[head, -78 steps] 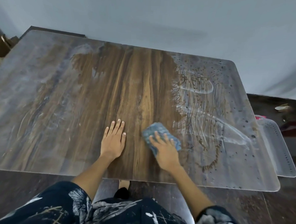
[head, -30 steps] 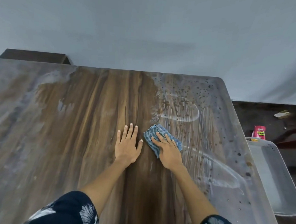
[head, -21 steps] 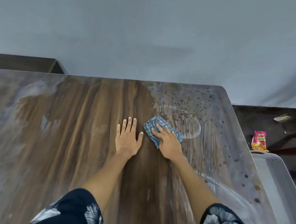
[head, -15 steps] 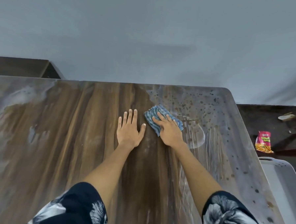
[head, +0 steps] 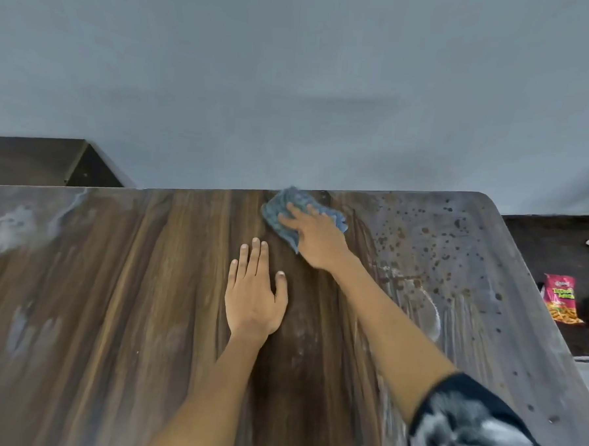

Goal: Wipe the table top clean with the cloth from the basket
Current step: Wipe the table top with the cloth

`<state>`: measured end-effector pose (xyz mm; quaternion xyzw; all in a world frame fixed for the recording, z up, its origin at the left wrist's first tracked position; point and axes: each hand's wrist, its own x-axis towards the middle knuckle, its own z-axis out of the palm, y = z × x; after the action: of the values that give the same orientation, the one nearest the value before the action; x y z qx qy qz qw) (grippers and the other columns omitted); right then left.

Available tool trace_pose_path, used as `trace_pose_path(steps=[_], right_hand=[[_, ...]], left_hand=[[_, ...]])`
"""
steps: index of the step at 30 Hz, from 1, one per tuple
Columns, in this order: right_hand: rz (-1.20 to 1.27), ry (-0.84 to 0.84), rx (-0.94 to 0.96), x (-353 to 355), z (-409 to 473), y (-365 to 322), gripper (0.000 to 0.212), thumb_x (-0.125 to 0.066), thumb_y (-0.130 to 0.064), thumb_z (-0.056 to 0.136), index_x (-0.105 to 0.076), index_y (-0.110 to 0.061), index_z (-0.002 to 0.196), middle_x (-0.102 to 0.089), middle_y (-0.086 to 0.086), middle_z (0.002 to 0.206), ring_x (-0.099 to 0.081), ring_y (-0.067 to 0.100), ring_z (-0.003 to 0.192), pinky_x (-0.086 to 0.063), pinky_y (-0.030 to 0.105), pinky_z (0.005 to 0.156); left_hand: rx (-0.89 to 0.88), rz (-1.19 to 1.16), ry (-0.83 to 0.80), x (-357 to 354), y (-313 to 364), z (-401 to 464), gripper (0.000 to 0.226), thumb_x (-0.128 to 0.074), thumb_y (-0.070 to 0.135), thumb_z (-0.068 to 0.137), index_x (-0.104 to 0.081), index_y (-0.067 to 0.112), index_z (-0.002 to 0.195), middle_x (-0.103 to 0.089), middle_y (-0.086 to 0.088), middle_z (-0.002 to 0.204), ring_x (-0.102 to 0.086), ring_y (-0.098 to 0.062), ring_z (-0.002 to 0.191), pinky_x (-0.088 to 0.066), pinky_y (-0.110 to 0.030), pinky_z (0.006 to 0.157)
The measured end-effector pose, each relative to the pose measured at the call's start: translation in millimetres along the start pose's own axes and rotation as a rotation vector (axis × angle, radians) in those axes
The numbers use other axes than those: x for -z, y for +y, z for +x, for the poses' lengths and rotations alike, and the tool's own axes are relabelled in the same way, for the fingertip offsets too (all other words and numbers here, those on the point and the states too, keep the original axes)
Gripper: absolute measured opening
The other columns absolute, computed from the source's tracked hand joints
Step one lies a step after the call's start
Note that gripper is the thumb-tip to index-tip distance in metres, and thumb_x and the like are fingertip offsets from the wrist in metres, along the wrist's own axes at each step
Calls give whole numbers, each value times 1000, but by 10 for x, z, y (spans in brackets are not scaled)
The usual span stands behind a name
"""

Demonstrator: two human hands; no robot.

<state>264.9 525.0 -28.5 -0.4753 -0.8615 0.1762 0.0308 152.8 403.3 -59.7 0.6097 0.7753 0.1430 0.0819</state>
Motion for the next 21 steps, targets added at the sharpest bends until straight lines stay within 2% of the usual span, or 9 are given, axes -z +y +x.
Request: trace_pose_path(steps=[3,5,7,9,12,16,19,21], right_hand=[[-22,-18,165,-69,-405,105,51,-45,-12,93,-40,-27,142,-26,-4,155,-19,19,145,-20,45,117],[27,79,68,12,-509,272,48,-43,-11,93,-47,-26,138,-37,-4,150,-33,20,139,-29,42,113],[-41,172,-100,95,-411,386,46,-41,-13,94,-46,-27,137,-41,-4,146,-39,24,131,-37,42,104],[-140,199,-234,131,-187,394,49,-42,-17,95,-38,-30,142,-36,-2,147,-35,28,131,-36,44,102],[-67,194,-295,93,175,224,55,-46,-19,93,-32,-30,146,-27,2,152,-21,30,140,-24,47,111],[-105,127,-78,-58,297,-150,56,-48,-19,93,-31,-30,145,-20,-1,157,-14,27,145,-21,49,113],[-138,110,102,-176,-114,-169,55,-48,-19,93,-32,-30,145,-25,-3,156,-21,22,144,-25,46,110],[-143,121,112,-196,-448,33,55,-47,-20,92,-34,-30,144,-29,-5,154,-24,20,143,-25,45,111]], left_hand=[[5,-14,25,-13,-11,5,58,-27,38,96,-13,16,148,-11,2,157,-3,-13,145,2,-28,116],[11,-21,28,-21,-4,4,58,-27,37,96,-12,16,148,-10,3,157,-2,-12,145,4,-27,115],[17,-30,27,-17,6,3,57,-26,38,97,-12,17,148,-8,4,157,-1,-12,145,4,-27,115],[23,-29,25,-4,10,5,57,-26,38,97,-12,18,148,-8,4,157,-1,-12,145,4,-28,116],[23,-22,21,18,18,5,57,-25,38,97,-11,18,148,-8,4,157,-1,-12,145,5,-27,115],[24,-26,17,35,21,2,57,-26,37,97,-12,17,148,-9,3,157,-2,-11,145,4,-27,115],[25,-35,26,22,17,4,56,-25,35,97,-12,16,148,-11,3,157,-3,-12,145,3,-27,115],[21,-44,32,8,8,0,56,-25,34,97,-13,16,148,-11,3,157,-4,-12,145,3,-27,115]])
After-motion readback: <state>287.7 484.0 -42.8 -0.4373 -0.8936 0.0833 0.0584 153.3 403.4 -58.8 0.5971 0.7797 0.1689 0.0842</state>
